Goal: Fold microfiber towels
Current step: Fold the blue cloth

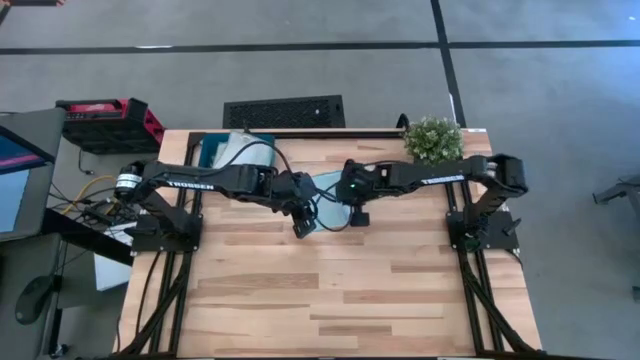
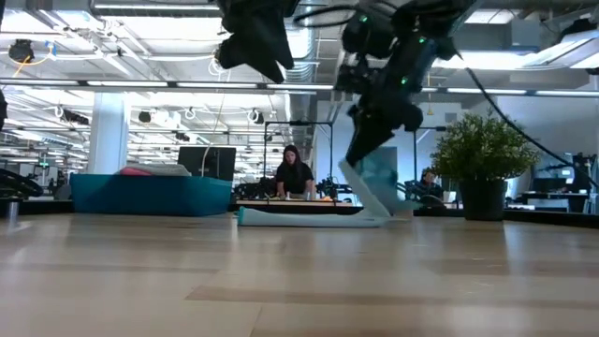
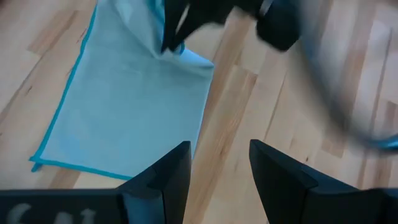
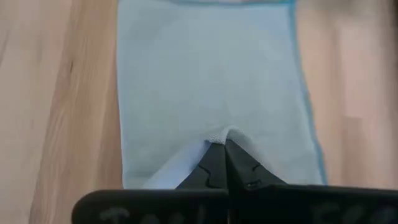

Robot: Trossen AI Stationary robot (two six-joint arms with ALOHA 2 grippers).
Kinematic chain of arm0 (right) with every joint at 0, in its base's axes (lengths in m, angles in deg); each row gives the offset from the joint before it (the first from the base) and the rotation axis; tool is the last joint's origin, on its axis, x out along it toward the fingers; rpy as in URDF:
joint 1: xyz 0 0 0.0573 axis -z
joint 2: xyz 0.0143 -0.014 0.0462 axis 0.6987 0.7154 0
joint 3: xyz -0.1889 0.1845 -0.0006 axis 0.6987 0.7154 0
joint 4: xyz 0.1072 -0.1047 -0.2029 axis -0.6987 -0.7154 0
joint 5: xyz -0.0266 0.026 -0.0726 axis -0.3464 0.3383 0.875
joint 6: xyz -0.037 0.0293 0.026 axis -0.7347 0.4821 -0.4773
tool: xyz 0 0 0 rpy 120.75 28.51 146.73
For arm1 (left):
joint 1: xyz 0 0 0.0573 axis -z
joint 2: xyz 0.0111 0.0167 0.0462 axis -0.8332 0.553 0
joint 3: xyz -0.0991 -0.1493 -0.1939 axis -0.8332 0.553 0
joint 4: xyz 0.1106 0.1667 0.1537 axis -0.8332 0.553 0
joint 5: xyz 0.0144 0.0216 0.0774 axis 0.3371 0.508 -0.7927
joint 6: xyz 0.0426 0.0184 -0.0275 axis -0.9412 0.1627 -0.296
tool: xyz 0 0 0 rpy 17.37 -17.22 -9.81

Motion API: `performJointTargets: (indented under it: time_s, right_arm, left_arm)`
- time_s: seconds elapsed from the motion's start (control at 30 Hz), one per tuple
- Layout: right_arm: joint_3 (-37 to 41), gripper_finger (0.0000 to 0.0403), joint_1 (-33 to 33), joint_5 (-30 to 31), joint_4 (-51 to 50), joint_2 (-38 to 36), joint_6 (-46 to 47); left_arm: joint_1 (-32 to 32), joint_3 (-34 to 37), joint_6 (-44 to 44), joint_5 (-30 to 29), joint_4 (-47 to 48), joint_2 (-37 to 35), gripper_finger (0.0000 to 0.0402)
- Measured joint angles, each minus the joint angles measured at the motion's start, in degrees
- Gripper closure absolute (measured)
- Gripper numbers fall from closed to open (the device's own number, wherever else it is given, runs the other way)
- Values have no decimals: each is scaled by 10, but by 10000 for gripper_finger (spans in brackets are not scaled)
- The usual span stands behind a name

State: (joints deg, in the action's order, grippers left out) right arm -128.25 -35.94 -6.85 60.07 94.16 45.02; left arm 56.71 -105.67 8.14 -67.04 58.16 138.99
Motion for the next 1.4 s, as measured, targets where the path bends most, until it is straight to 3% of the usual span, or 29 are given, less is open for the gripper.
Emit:
performJointTargets:
  time_s: [0.27, 0.57, 0.93, 1.17, 1.27, 1.4]
  right_arm:
    - [-101, 402, -29, -22, 8, 94, -53]
    - [-191, 403, -35, -34, 2, 143, -123]
    - [-198, 403, -21, -60, 55, 152, -135]
    - [-198, 403, -20, -66, 68, 151, -154]
    - [-198, 403, -20, -80, 79, 151, -154]
    - [-198, 403, -20, -87, 98, 151, -156]
  left_arm:
    - [2, -20, 6, -6, 19, 0, 246]
    - [2, -47, 7, -8, 55, -3, 246]
    - [18, -59, 45, -76, 114, -20, 246]
    - [36, -59, 145, -146, 228, -54, 246]
    - [42, -57, 187, -153, 287, -56, 246]
    - [43, -35, 200, -142, 293, -56, 246]
